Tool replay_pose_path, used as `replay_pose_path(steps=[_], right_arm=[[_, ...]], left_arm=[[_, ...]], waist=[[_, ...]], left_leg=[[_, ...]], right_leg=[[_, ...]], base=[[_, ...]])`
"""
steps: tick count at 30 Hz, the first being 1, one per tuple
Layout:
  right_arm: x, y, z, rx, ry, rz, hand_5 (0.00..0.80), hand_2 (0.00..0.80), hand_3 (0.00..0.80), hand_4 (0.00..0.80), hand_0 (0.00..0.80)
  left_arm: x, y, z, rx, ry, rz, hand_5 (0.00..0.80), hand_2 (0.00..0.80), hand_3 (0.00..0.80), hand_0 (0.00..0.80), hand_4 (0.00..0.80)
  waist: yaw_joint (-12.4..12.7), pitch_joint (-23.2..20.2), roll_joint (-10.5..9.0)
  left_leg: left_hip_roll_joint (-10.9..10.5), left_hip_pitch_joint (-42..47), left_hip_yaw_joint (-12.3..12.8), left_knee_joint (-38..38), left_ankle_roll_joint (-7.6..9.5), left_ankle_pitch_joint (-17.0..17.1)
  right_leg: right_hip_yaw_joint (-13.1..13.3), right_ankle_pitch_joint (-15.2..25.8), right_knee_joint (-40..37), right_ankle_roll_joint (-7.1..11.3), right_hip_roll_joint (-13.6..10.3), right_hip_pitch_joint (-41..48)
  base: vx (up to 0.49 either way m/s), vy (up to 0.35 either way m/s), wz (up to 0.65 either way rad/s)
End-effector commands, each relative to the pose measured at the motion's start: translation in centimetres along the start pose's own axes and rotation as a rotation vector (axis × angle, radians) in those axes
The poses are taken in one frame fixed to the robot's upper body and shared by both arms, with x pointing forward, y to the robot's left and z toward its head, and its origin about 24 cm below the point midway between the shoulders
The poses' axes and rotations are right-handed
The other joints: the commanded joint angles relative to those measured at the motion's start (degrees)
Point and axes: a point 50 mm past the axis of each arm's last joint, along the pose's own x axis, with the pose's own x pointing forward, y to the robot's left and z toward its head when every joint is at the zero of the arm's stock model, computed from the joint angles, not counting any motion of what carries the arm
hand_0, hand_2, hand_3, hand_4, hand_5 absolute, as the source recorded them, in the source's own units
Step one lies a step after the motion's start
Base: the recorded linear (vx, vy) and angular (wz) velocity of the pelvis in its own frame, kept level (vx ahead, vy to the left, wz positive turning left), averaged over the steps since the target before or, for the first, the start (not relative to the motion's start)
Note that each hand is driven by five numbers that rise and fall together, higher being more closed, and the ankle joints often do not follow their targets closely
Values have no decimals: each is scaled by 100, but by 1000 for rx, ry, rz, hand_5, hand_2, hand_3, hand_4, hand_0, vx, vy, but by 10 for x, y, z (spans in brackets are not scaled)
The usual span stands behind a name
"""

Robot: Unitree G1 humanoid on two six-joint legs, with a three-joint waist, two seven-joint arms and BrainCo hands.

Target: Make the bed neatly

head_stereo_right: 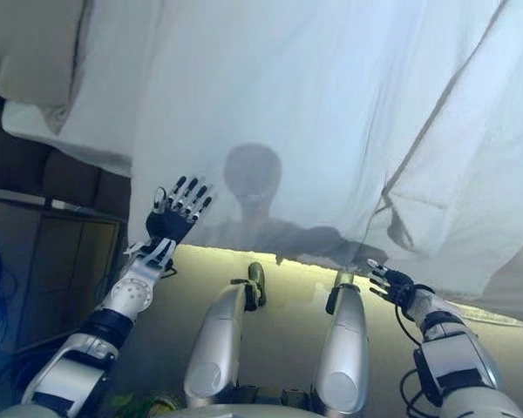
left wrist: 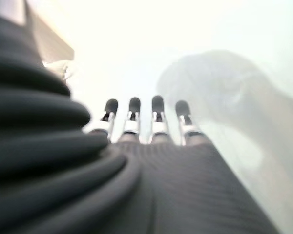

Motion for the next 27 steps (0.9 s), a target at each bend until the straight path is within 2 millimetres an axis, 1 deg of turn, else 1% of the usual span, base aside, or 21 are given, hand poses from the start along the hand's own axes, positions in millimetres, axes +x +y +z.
replay_pose_path(steps=[1, 3, 5, 6, 7, 8, 10, 12, 14, 16, 19, 22, 26, 27], right_arm=[[-7, -14, -27, -40, 38, 13, 0, 0, 0, 0, 0], [-11, -19, -48, -62, 93, 29, 0, 0, 0, 0, 0], [-14, -20, -69, -72, 151, 47, 0, 0, 0, 0, 0], [-15, -21, -76, -70, 169, 50, 0, 0, 0, 0, 0], [-18, -22, -89, -63, 207, 50, 0, 0, 0, 0, 0], [-20, -22, -101, -57, 234, 46, 0, 0, 0, 0, 0], [-24, -21, -125, -29, 283, 27, 0, 0, 0, 0, 0], [-28, -20, -143, 8, 317, 10, 0, 0, 0, 0, 0], [-32, -18, -159, 53, 340, -12, 0, 0, 0, 0, 0], [-33, -14, -170, 119, 338, -34, 0, 0, 0, 0, 0], [-35, -12, -179, 227, 319, -74, 0, 0, 0, 0, 0], [-38, -13, -187, 312, 318, -116, 0, 0, 0, 0, 0], [-43, -13, -201, 379, 364, -202, 0, 0, 0, 0, 0], [-47, -13, -210, 381, 402, -234, 0, 0, 0, 0, 0]], left_arm=[[-23, 33, 1, 36, 30, 155, 0, 0, 0, 0, 0], [-41, 53, -8, 38, 80, 245, 0, 0, 0, 0, 0], [-61, 72, -18, 29, 134, 347, 0, 0, 0, 0, 0], [-68, 78, -22, 22, 152, 380, 0, 0, 0, 0, 0], [-83, 89, -29, 5, 179, 447, 0, 0, 0, 0, 0], [-96, 98, -35, -10, 201, 497, 0, 0, 0, 0, 0], [-121, 110, -49, -38, 250, 579, 0, 0, 0, 0, 0], [-144, 119, -62, -52, 300, 650, 0, 0, 0, 0, 0], [-166, 124, -75, -60, 356, 710, 0, 0, 0, 0, 0], [-185, 127, -88, -12, 445, 774, 0, 0, 0, 0, 0], [-207, 130, -101, 114, 623, 822, 0, 0, 0, 0, 0], [-224, 129, -113, 198, 777, 819, 0, 0, 0, 0, 0], [-237, 123, -131, 141, 835, 857, 0, 0, 0, 0, 0], [-244, 120, -139, 109, 862, 876, 0, 0, 0, 0, 0]], waist=[[-90, -455, -318], [-101, -649, -387], [-117, -858, -435], [-122, -930, -447], [-135, -1090, -465], [-151, -1233, -474], [-172, -1468, -471], [-190, -1683, -458], [-214, -1862, -444], [-236, -2012, -427], [-282, -2220, -401], [-328, -2406, -348], [-349, -2540, -305], [-330, -2588, -315]], left_leg=[[-272, 361, 243, 19, 141, -252], [-276, 691, 253, -191, 128, -226], [-276, 999, 276, -380, 126, -218], [-281, 1105, 289, -447, 124, -219], [-289, 1325, 317, -589, 122, -227], [-298, 1462, 375, -795, 163, -78], [-310, 1819, 399, -1123, 167, -31], [-324, 2121, 414, -1474, 151, 50], [-337, 2392, 411, -1863, 124, 180], [-362, 2645, 412, -2254, 89, 336], [-363, 2946, 435, -2836, 39, 551], [-350, 3144, 440, -3315, -18, 736], [-343, 3349, 515, -3684, -46, 805], [-340, 3367, 516, -3698, -55, 780]], right_leg=[[-526, 70, -242, -109, 170, 601], [-552, 42, -459, -121, 204, 962], [-580, 19, -664, -130, 231, 1297], [-591, 16, -744, -127, 239, 1411], [-610, 12, -898, -117, 256, 1633], [-662, 146, -1104, -149, 268, 1769], [-676, 179, -1374, -109, 304, 2090], [-687, 241, -1672, -64, 348, 2358], [-693, 360, -1974, -5, 406, 2569], [-703, 525, -2263, 58, 474, 2752], [-687, 758, -2757, 132, 560, 2980], [-615, 997, -3240, 194, 625, 3148], [-655, 1157, -3681, 225, 675, 3356], [-682, 1210, -3826, 221, 688, 3415]], base=[[186, -19, -3], [201, -14, -3], [181, -6, 3], [199, 5, 3], [162, 13, 0], [195, 20, -1], [194, 24, -4], [193, 21, -4], [130, 12, -2], [82, 11, 2], [68, 18, 0], [55, 31, -8], [51, 18, -9], [32, -10, -7]])
